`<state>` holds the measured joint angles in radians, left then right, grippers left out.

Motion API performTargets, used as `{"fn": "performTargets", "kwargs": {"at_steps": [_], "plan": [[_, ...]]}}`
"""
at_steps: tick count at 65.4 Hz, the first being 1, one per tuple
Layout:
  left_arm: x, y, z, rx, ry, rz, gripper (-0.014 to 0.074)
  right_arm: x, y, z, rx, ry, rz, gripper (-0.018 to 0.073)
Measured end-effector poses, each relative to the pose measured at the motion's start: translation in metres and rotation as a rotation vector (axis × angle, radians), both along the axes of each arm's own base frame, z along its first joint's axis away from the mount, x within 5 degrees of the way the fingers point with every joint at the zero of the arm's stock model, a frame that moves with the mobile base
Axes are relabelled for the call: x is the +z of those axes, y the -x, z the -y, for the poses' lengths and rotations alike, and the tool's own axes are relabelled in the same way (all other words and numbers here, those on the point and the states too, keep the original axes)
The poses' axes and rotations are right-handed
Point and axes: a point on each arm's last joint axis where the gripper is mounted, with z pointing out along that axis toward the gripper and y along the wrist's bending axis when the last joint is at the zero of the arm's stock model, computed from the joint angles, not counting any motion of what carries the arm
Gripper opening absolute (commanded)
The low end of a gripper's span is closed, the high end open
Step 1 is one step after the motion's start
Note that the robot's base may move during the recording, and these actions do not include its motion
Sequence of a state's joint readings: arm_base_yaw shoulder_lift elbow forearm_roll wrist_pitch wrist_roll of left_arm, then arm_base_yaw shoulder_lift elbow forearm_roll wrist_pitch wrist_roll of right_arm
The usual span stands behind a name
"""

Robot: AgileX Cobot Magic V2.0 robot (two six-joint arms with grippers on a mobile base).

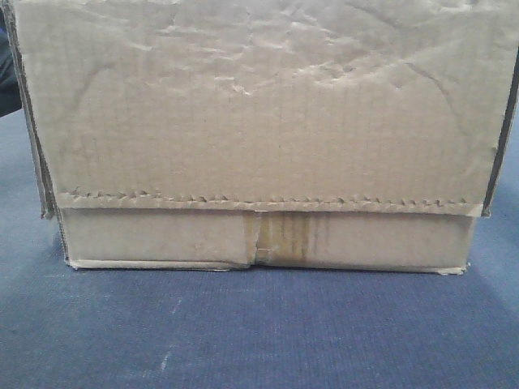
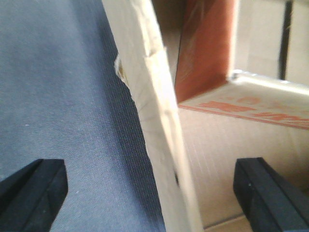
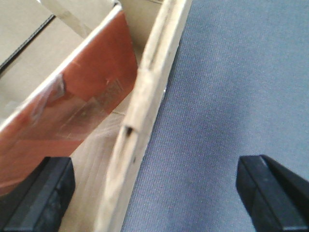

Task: Stack two boxes on right shelf middle
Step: 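Close both grippers on the box walls beside the red-printed box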

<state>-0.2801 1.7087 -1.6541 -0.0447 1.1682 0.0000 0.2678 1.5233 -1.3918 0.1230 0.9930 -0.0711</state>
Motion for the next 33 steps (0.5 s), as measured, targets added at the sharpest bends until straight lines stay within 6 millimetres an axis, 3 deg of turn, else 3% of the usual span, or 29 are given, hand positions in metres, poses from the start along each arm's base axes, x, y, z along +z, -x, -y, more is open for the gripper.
{"fn": "performTargets", "kwargs": {"at_steps": [6, 11, 16, 24, 25, 33], "plan": [[-0.0055, -0.0031, 0.0009, 0.0, -0.004, -0.014, 0.0584, -0.0036, -0.0028, -0.0007, -0.001, 0.002, -0.007, 0.0504], [-0.0066, -0.0038, 0.0011, 0.012, 0.0, -0.018, 0.0501, -0.0059, -0.0042, -0.0011, -0.001, 0.004, -0.014, 0.0377], [-0.0065, -0.0042, 0.0012, 0.021, 0.005, -0.015, 0.0342, -0.0076, -0.0051, -0.0019, 0.001, 0.005, -0.019, 0.0192], [-0.0064, -0.0037, 0.0028, 0.025, 0.02, -0.02, -0.006, -0.008, -0.0047, -0.0039, 0.003, -0.009, -0.027, -0.0153], [-0.0064, -0.0032, 0.0043, 0.023, 0.03, -0.023, -0.011, -0.008, -0.0044, -0.0048, 0.005, -0.012, -0.027, -0.0168], [-0.0064, -0.0025, 0.0059, 0.031, 0.035, -0.028, -0.0111, -0.0078, -0.0045, -0.0049, -0.001, -0.017, -0.028, -0.0154]]}}
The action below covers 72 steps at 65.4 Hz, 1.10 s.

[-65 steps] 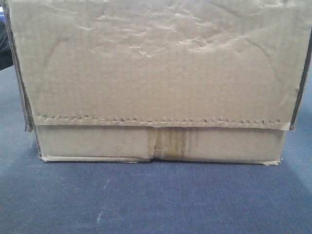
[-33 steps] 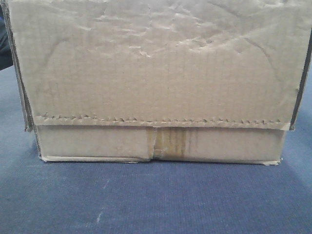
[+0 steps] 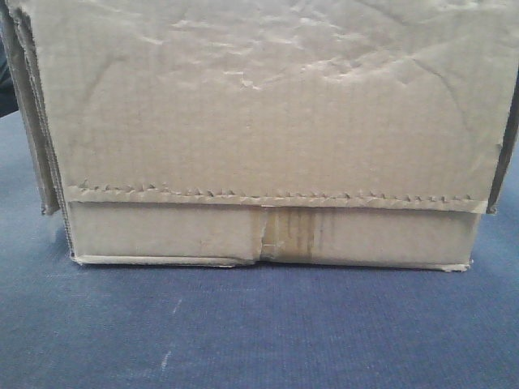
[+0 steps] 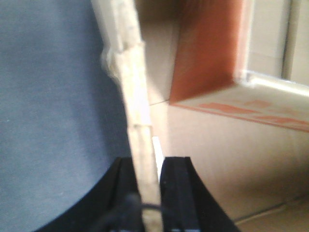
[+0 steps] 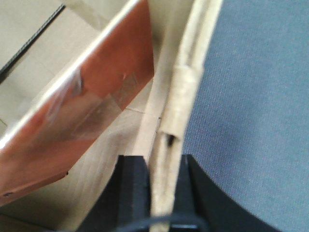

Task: Stack two boxes on right shelf middle
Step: 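Close both grippers on the box walls beside the red-printed box, then lift the box stack off the table with both grippers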

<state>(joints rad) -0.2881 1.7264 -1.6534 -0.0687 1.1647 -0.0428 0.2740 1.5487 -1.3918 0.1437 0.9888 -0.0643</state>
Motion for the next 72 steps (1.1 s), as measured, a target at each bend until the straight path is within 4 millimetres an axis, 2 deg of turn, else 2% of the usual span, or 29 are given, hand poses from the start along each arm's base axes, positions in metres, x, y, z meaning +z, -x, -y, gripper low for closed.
{"fn": "performTargets", "kwargs": {"at_steps": [16, 26, 36, 58, 67, 72], "plan": [[0.003, 0.002, 0.0, 0.033, 0.013, 0.004, -0.0111, 0.003, 0.002, 0.0, 0.0, -0.002, 0.008, -0.0154], [0.02, 0.013, -0.004, 0.057, 0.028, 0.038, -0.0111, 0.018, 0.011, 0.003, -0.003, -0.022, 0.06, -0.0154], [0.053, 0.025, -0.009, 0.064, 0.054, 0.137, -0.0111, 0.044, 0.024, 0.007, -0.011, -0.057, 0.185, -0.0154], [0.145, 0.062, -0.021, 0.066, 0.136, 0.434, -0.0111, 0.109, 0.064, 0.02, -0.041, -0.165, 0.537, -0.0154], [0.167, 0.079, -0.019, 0.044, 0.125, 0.53, -0.0111, 0.133, 0.082, 0.025, -0.05, -0.206, 0.666, -0.0154], [0.172, 0.085, -0.015, 0.022, 0.096, 0.564, -0.0111, 0.142, 0.088, 0.027, -0.05, -0.213, 0.698, -0.0154]]}}
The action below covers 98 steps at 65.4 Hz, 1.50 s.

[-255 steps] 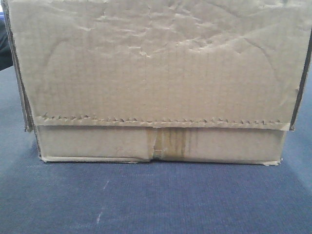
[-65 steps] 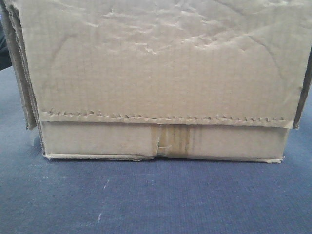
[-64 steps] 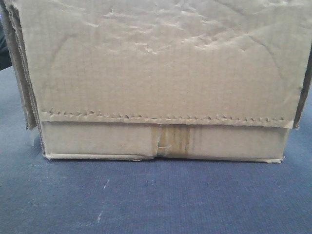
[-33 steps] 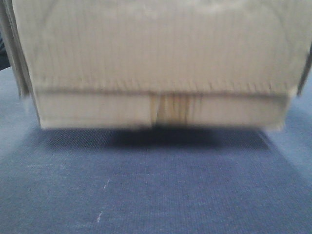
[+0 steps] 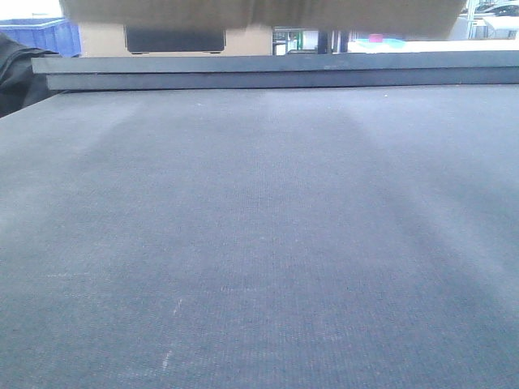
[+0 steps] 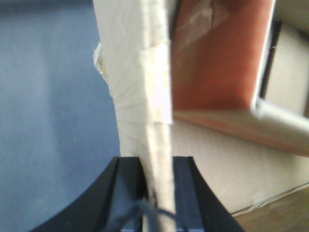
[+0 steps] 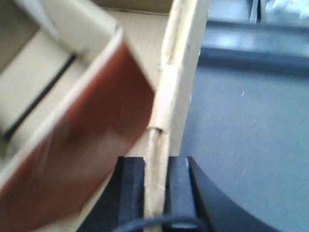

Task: Stack two boxes on right shelf middle
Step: 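Lift the box stack off the table with both grippers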

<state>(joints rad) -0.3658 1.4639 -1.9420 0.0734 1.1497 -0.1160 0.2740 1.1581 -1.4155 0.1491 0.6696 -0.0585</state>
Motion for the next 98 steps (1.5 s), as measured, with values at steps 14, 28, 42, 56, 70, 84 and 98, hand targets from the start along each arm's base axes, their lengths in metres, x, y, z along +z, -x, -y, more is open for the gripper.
{"fn": "performTargets", "kwargs": {"at_steps": [14, 28, 42, 56, 70, 84, 98], "plan": [[0.002, 0.004, 0.01, -0.018, -0.029, 0.027, -0.0111, 0.013, 0.006, 0.003, -0.001, 0.021, 0.017, -0.0154], [0.001, 0.004, 0.01, 0.009, -0.02, 0.009, -0.0111, 0.011, 0.004, 0.002, -0.001, 0.03, -0.006, -0.0154], [-0.002, 0.006, 0.007, 0.031, -0.044, -0.024, -0.0111, 0.001, -0.01, -0.002, 0.003, 0.033, -0.05, -0.0154], [-0.004, 0.006, 0.005, 0.043, -0.061, -0.041, -0.0111, -0.005, -0.015, -0.004, 0.009, 0.03, -0.078, -0.0154], [-0.004, 0.006, 0.005, 0.044, -0.063, -0.042, -0.0111, -0.005, -0.015, -0.005, 0.01, 0.03, -0.078, -0.0154], [-0.004, 0.006, 0.005, 0.044, -0.063, -0.042, -0.0111, -0.004, -0.015, -0.005, 0.01, 0.029, -0.076, -0.0154], [-0.004, 0.006, 0.005, 0.045, -0.065, -0.041, -0.0111, -0.004, -0.015, -0.005, 0.009, 0.029, -0.074, -0.0154]]}}
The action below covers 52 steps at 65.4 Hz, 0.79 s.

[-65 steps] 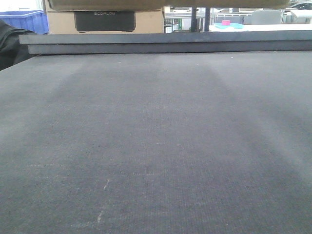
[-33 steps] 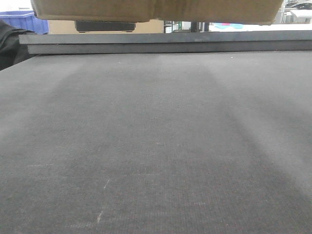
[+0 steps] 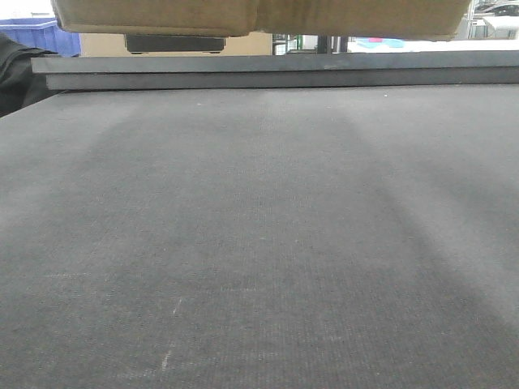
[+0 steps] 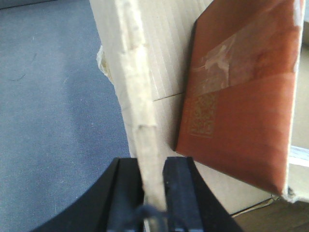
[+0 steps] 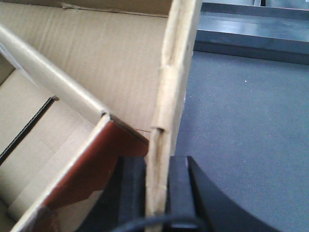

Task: Stack two boxes on right shelf middle
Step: 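Lift the box stack off the table with both grippers, then hold the boxes with both grippers while driving away from the table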

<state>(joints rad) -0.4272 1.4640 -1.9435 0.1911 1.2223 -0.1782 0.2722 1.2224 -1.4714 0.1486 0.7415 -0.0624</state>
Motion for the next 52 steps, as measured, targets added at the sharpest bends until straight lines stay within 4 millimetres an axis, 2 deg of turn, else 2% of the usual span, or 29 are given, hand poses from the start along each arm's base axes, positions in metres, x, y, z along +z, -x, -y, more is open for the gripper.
{"fn": "performTargets", "kwargs": {"at_steps": [52], "plan": [[-0.0005, -0.0007, -0.0002, 0.003, -0.005, -0.001, -0.0111, -0.0006, -0.0012, -0.0009, 0.002, -0.002, -0.001, -0.0154]]}}
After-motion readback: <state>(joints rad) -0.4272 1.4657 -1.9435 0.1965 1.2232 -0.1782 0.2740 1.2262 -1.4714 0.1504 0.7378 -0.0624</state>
